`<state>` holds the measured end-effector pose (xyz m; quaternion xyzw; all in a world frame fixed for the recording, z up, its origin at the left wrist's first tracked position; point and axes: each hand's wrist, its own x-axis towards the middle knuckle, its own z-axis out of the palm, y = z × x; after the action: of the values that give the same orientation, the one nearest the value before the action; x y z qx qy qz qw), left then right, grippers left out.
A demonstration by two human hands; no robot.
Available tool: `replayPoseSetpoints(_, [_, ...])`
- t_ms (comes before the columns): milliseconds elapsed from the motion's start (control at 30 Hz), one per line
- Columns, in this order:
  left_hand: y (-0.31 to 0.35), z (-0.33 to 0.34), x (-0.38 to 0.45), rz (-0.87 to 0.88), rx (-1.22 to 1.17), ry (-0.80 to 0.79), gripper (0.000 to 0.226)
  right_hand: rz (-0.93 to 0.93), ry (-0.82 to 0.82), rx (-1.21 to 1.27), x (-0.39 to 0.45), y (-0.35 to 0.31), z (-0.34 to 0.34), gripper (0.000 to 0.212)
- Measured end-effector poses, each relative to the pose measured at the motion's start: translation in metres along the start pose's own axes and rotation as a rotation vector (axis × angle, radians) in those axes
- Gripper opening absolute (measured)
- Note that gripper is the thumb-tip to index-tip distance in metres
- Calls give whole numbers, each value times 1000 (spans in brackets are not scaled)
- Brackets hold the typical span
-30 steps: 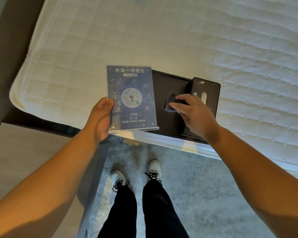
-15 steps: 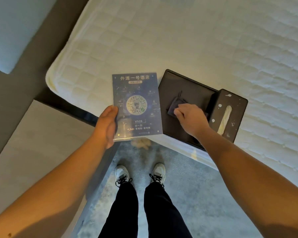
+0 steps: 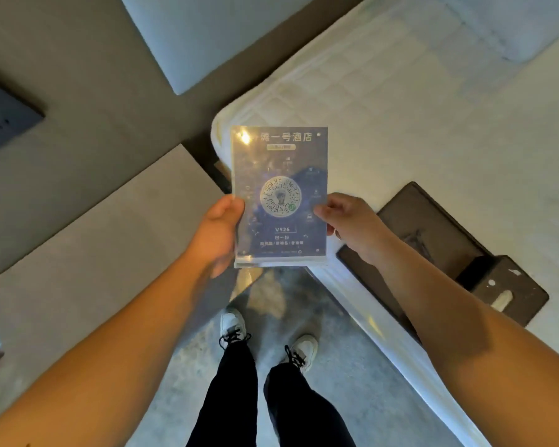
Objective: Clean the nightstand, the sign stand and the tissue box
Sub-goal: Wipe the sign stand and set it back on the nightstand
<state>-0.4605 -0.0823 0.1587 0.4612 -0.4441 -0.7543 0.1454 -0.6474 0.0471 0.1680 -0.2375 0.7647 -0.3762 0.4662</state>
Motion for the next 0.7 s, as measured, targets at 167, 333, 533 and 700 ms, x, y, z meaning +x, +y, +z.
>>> replayPoseSetpoints(167, [8,-93,-17,67,21,137,19,-77,-136,-144,26,-43,75,28])
replayPoseSetpoints(333, [5,-187,-33,100,69,235,19,-157,-212,-235,62,-75,163,43])
replayPoseSetpoints(533, [0,-282,-31,126,106,435,20,-280,-272,-319,101,-111,270,31])
replayPoseSetpoints(700, [-16,-341,-17,139,214,622,35,-267,-365,-172,131,-120,340,17])
